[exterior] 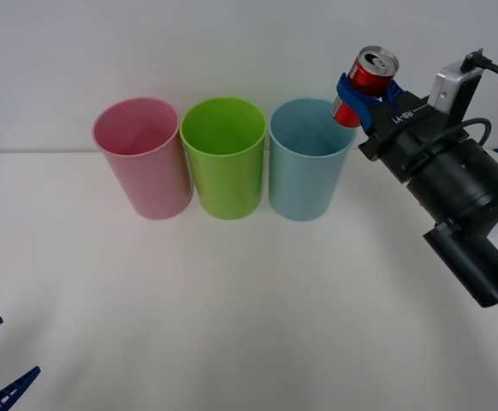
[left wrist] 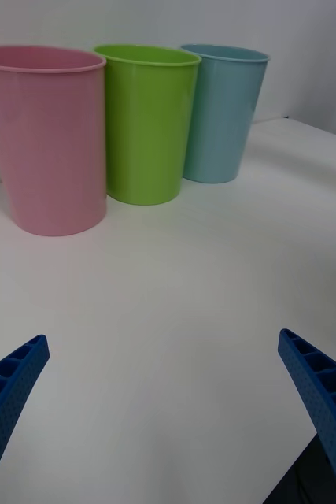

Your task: Put cans in the blue bin and PET bottles in the pink bin and trash in the green bin.

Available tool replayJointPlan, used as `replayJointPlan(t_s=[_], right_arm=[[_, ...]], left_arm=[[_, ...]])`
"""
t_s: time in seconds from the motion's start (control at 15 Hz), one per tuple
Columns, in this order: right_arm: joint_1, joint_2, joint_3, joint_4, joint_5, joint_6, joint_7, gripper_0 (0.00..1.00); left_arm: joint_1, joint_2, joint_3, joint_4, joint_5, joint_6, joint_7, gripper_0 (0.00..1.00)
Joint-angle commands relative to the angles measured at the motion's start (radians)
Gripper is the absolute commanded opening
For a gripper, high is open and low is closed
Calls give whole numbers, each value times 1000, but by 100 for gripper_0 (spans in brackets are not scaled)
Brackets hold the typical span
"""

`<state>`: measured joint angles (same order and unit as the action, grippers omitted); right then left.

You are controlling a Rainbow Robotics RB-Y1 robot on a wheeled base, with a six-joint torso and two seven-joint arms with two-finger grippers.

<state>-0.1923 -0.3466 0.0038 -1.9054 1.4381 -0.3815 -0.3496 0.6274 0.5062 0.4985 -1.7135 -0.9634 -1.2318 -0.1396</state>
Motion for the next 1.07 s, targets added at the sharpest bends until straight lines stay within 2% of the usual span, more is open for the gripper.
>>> replayJointPlan(t_s=[0.07, 0.27, 0.53, 1.07], right_arm=[[-102, 11, 10, 129, 39, 1, -3, 0], [-185, 17, 22, 246, 93, 1, -9, 0], [-260, 17, 50, 353, 116, 3, -25, 0], [-296, 14, 76, 414, 173, 3, -51, 0]], left_arm=[[0, 0, 0, 0, 0, 0, 0, 100], [0, 0, 0, 0, 0, 0, 0, 100], [0, 0, 0, 0, 0, 0, 0, 100], [0, 0, 0, 0, 0, 0, 0, 100]])
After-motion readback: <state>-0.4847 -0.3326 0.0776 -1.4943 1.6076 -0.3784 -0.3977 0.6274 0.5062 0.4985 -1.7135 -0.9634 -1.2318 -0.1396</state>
